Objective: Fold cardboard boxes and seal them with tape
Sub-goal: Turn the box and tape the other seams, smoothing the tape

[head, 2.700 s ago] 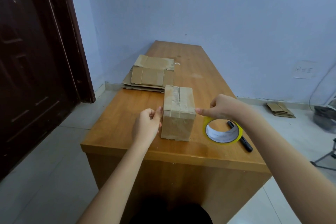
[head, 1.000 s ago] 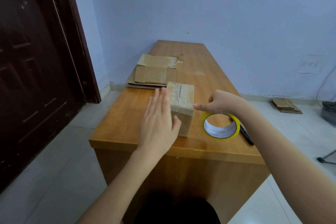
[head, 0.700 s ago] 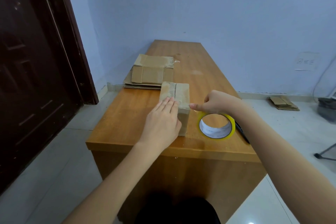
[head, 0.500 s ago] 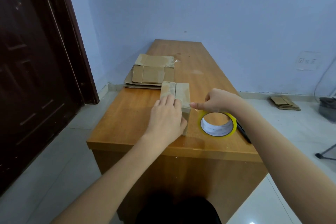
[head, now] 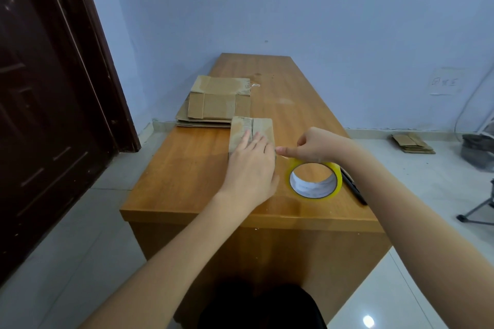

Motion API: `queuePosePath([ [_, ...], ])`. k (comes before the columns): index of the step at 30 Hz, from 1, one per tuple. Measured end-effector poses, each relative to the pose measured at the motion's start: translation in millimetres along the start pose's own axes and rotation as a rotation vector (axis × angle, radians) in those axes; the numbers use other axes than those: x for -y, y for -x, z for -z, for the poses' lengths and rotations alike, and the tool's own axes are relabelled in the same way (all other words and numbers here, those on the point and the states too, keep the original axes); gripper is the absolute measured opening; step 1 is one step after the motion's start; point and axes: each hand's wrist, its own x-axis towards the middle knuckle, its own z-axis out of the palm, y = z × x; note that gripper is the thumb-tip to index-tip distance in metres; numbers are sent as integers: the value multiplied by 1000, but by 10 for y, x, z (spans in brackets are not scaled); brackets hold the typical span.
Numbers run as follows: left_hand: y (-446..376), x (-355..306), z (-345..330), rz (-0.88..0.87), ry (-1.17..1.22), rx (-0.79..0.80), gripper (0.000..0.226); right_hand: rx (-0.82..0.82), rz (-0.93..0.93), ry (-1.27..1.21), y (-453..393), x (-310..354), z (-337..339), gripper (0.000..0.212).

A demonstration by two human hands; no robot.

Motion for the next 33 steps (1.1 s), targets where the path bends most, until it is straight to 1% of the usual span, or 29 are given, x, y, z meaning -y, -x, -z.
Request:
queuePosePath([
  [2, 20, 19, -44, 18, 30, 20, 60, 20, 37, -59, 36, -34, -6, 64],
  [4, 58, 49, -66, 31, 63, -2, 59, 47, 91, -165, 93, -119, -35, 56],
  [6, 59, 87, -59, 24, 93, -26, 56, 43, 139, -310, 164, -248, -116, 46],
  [8, 21, 130, -51, 5, 84, -33, 52, 10, 182, -494, 237, -390, -269, 43],
  [10, -13, 158, -76, -1, 82, -12, 48, -63, 228, -683, 293, -524, -476, 51],
  [12, -13, 158, -101, 4, 78, 6, 49, -177, 311, -800, 320, -589, -692, 54],
  [14, -2, 164, -129, -3, 80, -2, 51, -319, 373, -833, 330, -573, -830, 51],
  [16, 5, 176, -140, -5, 82, -17, 53, -412, 358, -834, 348, -551, -834, 53],
  [18, 4, 194, -138, -20, 65, -13, 54, -454, 365, -764, 347, -577, -766, 54],
  [21, 9, 196, -127, -21, 66, -3, 55, -501, 441, -560, 310, -620, -644, 52],
  [23, 14, 205, -127, -4, 77, -9, 54, -514, 471, -375, 287, -644, -588, 54],
  [26, 10, 212, -110, 14, 101, -10, 50, -529, 555, -24, 303, -756, -515, 55],
  [28, 5, 212, -92, 5, 114, 0, 47, -500, 567, 56, 344, -802, -477, 59],
  [30, 11, 214, -74, 7, 122, 12, 46, -480, 525, 89, 344, -805, -442, 62],
  [33, 19, 215, -59, 2, 110, 31, 46, -407, 477, 177, 322, -779, -415, 68],
])
